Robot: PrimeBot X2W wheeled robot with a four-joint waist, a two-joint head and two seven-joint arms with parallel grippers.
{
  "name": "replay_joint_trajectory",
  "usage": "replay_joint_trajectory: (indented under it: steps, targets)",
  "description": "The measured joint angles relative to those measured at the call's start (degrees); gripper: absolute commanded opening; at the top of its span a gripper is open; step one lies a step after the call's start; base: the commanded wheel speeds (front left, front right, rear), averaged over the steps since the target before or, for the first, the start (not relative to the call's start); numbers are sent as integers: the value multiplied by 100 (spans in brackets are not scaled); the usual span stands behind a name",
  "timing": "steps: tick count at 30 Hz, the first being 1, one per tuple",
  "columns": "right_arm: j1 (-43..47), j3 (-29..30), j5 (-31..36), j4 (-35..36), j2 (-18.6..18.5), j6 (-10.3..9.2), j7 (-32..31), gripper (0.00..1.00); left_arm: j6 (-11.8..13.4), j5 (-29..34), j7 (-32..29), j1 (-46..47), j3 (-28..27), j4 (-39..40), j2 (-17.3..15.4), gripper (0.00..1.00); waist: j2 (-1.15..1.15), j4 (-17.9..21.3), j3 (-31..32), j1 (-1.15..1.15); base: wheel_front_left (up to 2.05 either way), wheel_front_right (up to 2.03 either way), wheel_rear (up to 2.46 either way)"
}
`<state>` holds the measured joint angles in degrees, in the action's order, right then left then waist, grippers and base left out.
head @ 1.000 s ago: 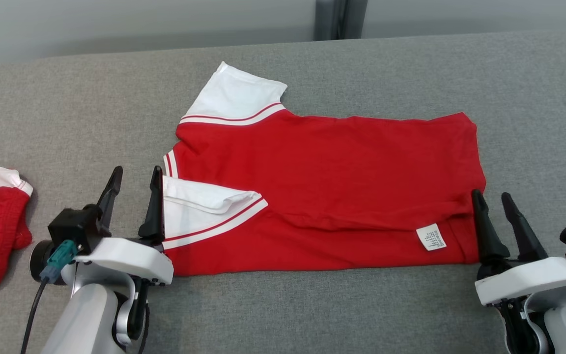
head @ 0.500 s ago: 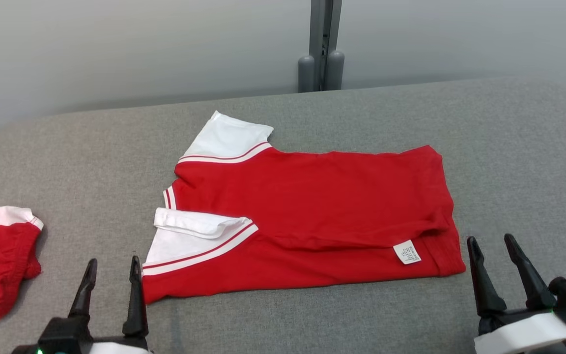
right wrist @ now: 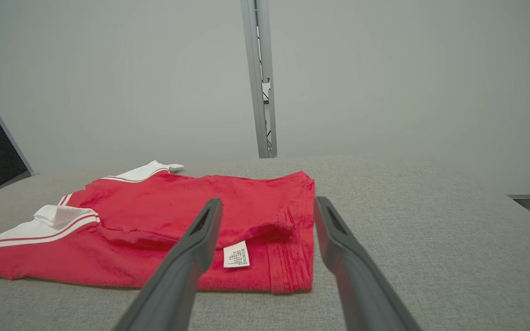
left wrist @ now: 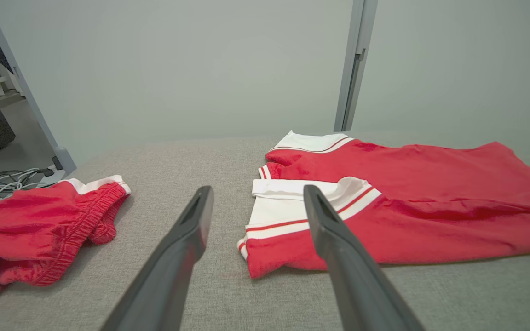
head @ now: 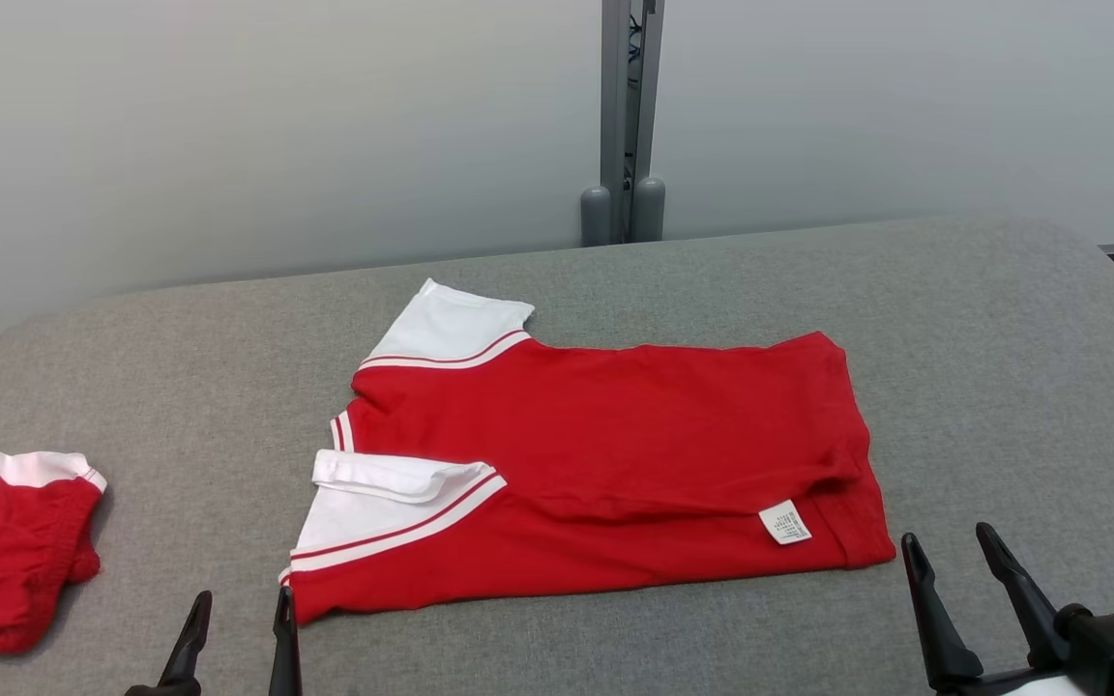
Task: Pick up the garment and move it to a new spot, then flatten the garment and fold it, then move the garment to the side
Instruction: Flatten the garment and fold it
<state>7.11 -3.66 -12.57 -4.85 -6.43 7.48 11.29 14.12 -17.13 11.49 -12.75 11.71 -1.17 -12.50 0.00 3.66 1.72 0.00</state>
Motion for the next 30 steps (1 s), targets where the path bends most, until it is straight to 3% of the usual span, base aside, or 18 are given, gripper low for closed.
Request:
replay_joint_trajectory:
  steps: [17,22,30]
  targets:
    - [-138,56,-67,-23,-2,0,-66,100,46,-8,-191,266,63,-27,-66,100,0,-92,-137,0,0,0,0]
    - [-531,269,-201,-477,-66,1,-60,100,-183,-67,-353,968,160,-320,-77,100,0,-162,-399,0,0,0,0]
    - [-1222,274,-370,-1655,-110,0,94,100,-565,-323,-598,1644,311,-1463,52,100,0,-231,-910,0,0,0,0]
